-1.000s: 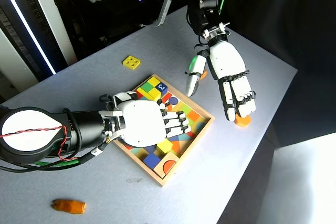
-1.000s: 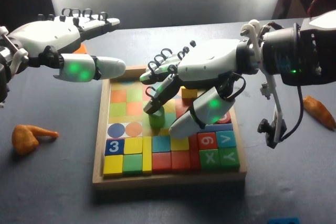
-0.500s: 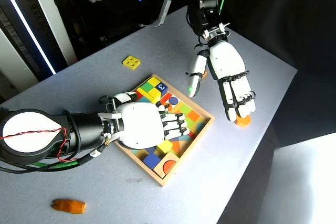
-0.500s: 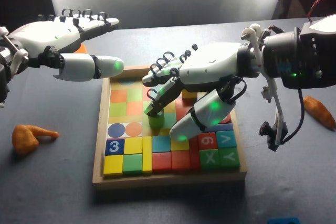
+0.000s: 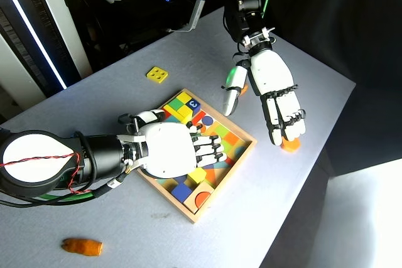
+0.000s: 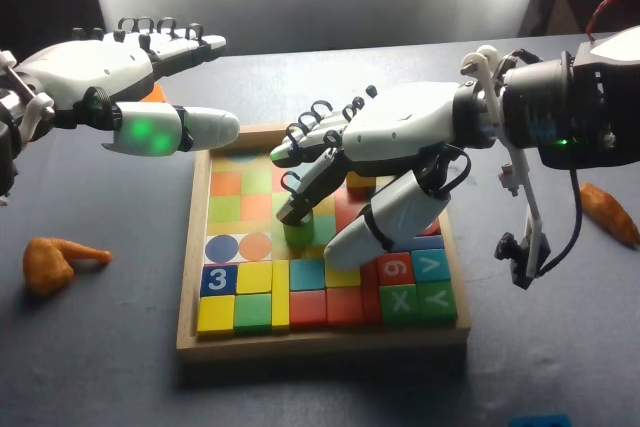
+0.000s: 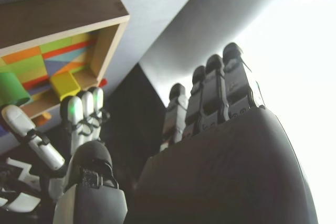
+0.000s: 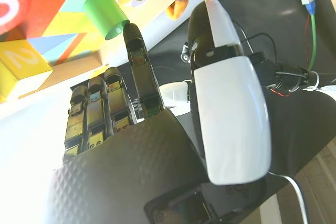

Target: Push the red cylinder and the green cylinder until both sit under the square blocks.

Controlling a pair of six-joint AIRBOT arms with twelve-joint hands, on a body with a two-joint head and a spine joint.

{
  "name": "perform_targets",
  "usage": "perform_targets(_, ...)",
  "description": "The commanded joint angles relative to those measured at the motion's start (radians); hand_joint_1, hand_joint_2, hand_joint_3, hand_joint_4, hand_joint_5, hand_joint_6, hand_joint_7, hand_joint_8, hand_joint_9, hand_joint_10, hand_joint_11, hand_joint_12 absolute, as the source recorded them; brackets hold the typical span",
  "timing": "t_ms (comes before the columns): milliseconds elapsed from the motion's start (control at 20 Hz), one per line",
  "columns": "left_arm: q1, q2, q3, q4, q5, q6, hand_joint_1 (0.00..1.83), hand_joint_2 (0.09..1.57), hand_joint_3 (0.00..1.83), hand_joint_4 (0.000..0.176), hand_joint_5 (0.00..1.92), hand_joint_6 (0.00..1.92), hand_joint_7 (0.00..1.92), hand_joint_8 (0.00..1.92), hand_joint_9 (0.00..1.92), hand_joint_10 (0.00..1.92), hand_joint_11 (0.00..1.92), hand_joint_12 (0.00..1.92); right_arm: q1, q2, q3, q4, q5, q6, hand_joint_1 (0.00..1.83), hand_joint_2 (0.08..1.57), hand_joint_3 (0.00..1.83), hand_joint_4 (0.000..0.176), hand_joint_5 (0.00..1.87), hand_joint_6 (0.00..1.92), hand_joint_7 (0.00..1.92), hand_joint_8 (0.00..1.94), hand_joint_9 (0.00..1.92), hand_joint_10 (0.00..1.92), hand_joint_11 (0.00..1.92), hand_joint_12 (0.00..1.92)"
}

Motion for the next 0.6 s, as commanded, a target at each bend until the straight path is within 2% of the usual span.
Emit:
perform_targets(0, -0.005, -0.004, 0.007, -0.011, -0.104, -0.001, 0.0, 1.09, 0.0, 0.151, 0.01, 0.0, 0.0, 0.0, 0.0, 0.0, 0.04, 0.03, 0.0, 0.007, 0.003, 0.029, 0.034, 0.009, 0.23, 1.09, 0.0, 0.176, 0.57, 0.01, 0.01, 0.0, 0.0, 0.0, 0.0, 0.0)
perform_targets(50, -0.005, -0.003, 0.007, -0.011, -0.104, -0.001, 0.0, 1.09, 0.0, 0.16, 0.01, 0.0, 0.0, 0.0, 0.0, 0.0, 0.04, 0.03, 0.001, 0.009, 0.003, 0.023, 0.036, 0.016, 0.23, 1.09, 0.0, 0.176, 0.57, 0.01, 0.01, 0.0, 0.0, 0.0, 0.0, 0.0)
perform_targets(100, -0.004, -0.003, 0.007, -0.011, -0.104, -0.001, 0.0, 1.13, 0.01, 0.158, 0.01, 0.0, 0.0, 0.0, 0.0, 0.0, 0.05, 0.04, 0.001, 0.01, 0.003, 0.019, 0.038, 0.02, 0.22, 1.09, 0.0, 0.176, 0.58, 0.01, 0.02, 0.0, 0.0, 0.0, 0.0, 0.0)
perform_targets(250, -0.002, -0.002, 0.007, -0.012, -0.104, -0.001, 0.0, 1.11, 0.0, 0.158, 0.01, 0.0, 0.0, 0.0, 0.0, 0.0, 0.04, 0.05, 0.002, 0.014, 0.002, 0.014, 0.044, 0.026, 0.21, 1.09, 0.0, 0.173, 0.58, 0.01, 0.02, 0.0, 0.0, 0.0, 0.0, 0.0)
perform_targets(300, -0.002, -0.002, 0.007, -0.012, -0.104, -0.001, 0.0, 1.11, 0.0, 0.14, 0.02, 0.01, 0.0, 0.0, 0.0, 0.0, 0.01, 0.2, 0.002, 0.015, 0.002, 0.012, 0.045, 0.028, 0.2, 1.09, 0.0, 0.173, 0.57, 0.0, 0.03, 0.0, 0.0, 0.0, 0.0, 0.0)
perform_targets(350, -0.002, -0.002, 0.007, -0.012, -0.104, -0.001, 0.0, 1.11, 0.0, 0.14, 0.02, 0.01, 0.0, 0.0, 0.0, 0.0, 0.01, 0.2, 0.002, 0.016, 0.002, 0.007, 0.046, 0.033, 0.2, 1.09, 0.0, 0.173, 0.57, 0.0, 0.03, 0.0, 0.0, 0.0, 0.0, 0.0)
perform_targets(400, -0.001, -0.002, 0.007, -0.012, -0.104, -0.001, 0.0, 1.09, 0.0, 0.133, 0.02, 0.0, 0.0, 0.0, 0.0, 0.0, 0.0, 0.31, 0.001, 0.019, 0.002, -0.001, 0.048, 0.042, 0.17, 1.1, 0.0, 0.171, 0.56, 0.0, 0.0, 0.0, 0.0, 0.0, 0.0, 0.0)
perform_targets(450, 0.0, -0.002, 0.007, -0.012, -0.104, -0.001, 0.0, 1.09, 0.0, 0.133, 0.02, 0.0, 0.0, 0.0, 0.0, 0.0, 0.0, 0.31, 0.001, 0.02, 0.002, -0.001, 0.049, 0.043, 0.17, 1.1, 0.0, 0.171, 0.56, 0.0, 0.0, 0.0, 0.0, 0.0, 0.0, 0.0)
perform_targets(500, 0.0, -0.001, 0.007, -0.012, -0.104, -0.001, 0.0, 1.05, 0.0, 0.14, 0.01, 0.0, 0.0, 0.0, 0.0, 0.0, 0.0, 0.3, 0.001, 0.022, 0.002, -0.002, 0.052, 0.045, 0.21, 1.1, 0.0, 0.17, 0.56, 0.0, 0.0, 0.0, 0.0, 0.0, 0.0, 0.0)
perform_targets(550, 0.002, 0.0, 0.007, -0.013, -0.104, -0.002, 0.0, 1.03, 0.0, 0.139, 0.01, 0.0, 0.0, 0.0, 0.01, 0.0, 0.0, 0.39, 0.0, 0.025, 0.002, -0.005, 0.055, 0.051, 0.19, 1.1, 0.0, 0.174, 0.56, 0.0, 0.01, 0.0, 0.0, 0.0, 0.0, 0.0)
